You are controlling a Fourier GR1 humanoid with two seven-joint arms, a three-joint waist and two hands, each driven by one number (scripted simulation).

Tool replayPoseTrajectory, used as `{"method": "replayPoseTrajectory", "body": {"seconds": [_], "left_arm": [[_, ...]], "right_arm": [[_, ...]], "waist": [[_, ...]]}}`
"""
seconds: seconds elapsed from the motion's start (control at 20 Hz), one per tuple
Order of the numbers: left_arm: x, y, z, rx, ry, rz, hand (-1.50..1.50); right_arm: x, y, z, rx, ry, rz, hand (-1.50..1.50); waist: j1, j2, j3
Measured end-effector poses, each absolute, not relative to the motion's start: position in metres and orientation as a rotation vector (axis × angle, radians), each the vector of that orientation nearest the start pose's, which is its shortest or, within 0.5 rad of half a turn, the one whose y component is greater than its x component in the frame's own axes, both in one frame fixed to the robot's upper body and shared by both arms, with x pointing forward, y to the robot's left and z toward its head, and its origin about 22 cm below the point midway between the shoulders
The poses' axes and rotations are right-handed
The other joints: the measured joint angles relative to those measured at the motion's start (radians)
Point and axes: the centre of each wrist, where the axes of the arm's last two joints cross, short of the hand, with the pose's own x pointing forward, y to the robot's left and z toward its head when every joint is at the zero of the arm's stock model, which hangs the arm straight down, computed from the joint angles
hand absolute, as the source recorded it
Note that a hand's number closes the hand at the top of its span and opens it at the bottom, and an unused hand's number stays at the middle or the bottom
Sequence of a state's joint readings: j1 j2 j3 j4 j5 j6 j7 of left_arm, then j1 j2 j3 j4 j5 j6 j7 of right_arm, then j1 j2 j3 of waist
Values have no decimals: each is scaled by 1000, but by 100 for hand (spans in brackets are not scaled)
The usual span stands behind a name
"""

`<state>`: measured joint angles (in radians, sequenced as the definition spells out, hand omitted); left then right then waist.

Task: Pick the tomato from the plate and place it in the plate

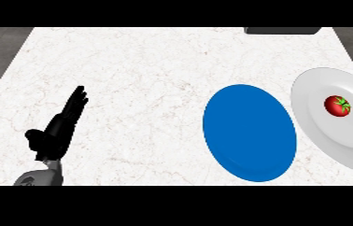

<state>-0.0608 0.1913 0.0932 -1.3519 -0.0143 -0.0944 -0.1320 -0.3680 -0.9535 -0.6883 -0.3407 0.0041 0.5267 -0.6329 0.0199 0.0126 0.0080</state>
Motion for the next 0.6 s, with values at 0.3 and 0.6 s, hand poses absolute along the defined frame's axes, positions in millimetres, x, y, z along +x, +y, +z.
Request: {"method": "replayPoseTrajectory", "body": {"seconds": [0.3,0.6], "left_arm": [[255,300,-19,134,-1536,-149,0],[252,298,-23,132,-1529,-145,0]], "right_arm": [[169,-617,90,-554,-1654,-44,-150],[158,-618,83,-586,-1636,-11,-150]], "waist": [[1,1,3],[0,0,5]]}}
